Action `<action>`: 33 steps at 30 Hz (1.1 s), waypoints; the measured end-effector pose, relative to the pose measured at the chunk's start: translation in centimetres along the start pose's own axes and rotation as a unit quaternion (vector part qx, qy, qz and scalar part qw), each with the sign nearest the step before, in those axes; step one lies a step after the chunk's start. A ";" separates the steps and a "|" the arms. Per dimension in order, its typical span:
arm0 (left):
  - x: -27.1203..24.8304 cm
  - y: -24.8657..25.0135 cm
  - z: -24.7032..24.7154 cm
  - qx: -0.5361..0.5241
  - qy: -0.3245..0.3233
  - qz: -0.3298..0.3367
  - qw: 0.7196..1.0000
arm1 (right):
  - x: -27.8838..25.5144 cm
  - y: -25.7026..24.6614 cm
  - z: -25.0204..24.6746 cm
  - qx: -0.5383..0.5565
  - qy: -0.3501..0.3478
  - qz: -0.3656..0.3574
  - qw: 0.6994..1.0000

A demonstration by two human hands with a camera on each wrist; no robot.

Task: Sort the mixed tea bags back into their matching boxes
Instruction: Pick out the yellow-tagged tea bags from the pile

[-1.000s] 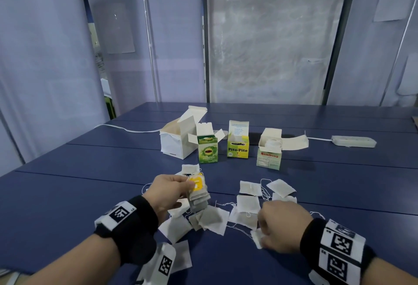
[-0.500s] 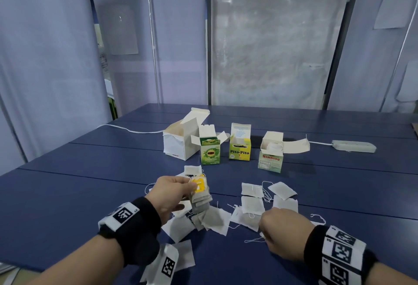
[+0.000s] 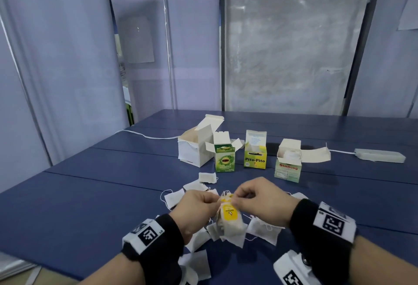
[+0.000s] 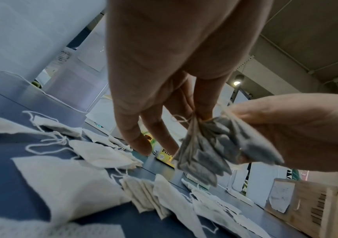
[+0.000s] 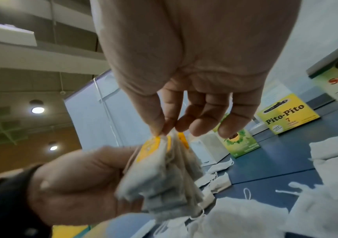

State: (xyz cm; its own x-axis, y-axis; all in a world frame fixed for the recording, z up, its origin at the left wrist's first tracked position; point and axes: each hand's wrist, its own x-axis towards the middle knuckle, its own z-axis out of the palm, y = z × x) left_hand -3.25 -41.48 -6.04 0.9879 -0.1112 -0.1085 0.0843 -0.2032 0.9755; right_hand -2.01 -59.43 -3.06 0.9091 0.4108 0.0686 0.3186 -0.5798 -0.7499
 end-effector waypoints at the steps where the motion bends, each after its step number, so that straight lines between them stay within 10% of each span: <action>1: -0.1 0.0 -0.2 -0.006 -0.003 0.000 1.000 | 0.5 0.1 0.5 -0.007 0.012 0.004 1.000; 21: 1.7 -1.9 -7.6 -0.055 0.082 -0.064 0.993 | 9.5 -0.9 6.8 0.083 -0.019 0.034 0.996; 33: 10.6 1.7 -18.7 -0.096 0.190 -0.047 0.976 | 25.8 -2.6 2.2 -0.347 0.044 -0.047 0.936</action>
State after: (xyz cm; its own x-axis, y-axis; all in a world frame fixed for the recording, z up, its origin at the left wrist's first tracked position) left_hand 9.78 -24.85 -1.98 0.9488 0.2746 -0.1563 0.1642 -0.0059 0.9864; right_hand 20.00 -45.79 -0.74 0.8776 0.4400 0.1901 0.4670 -0.8742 -0.1329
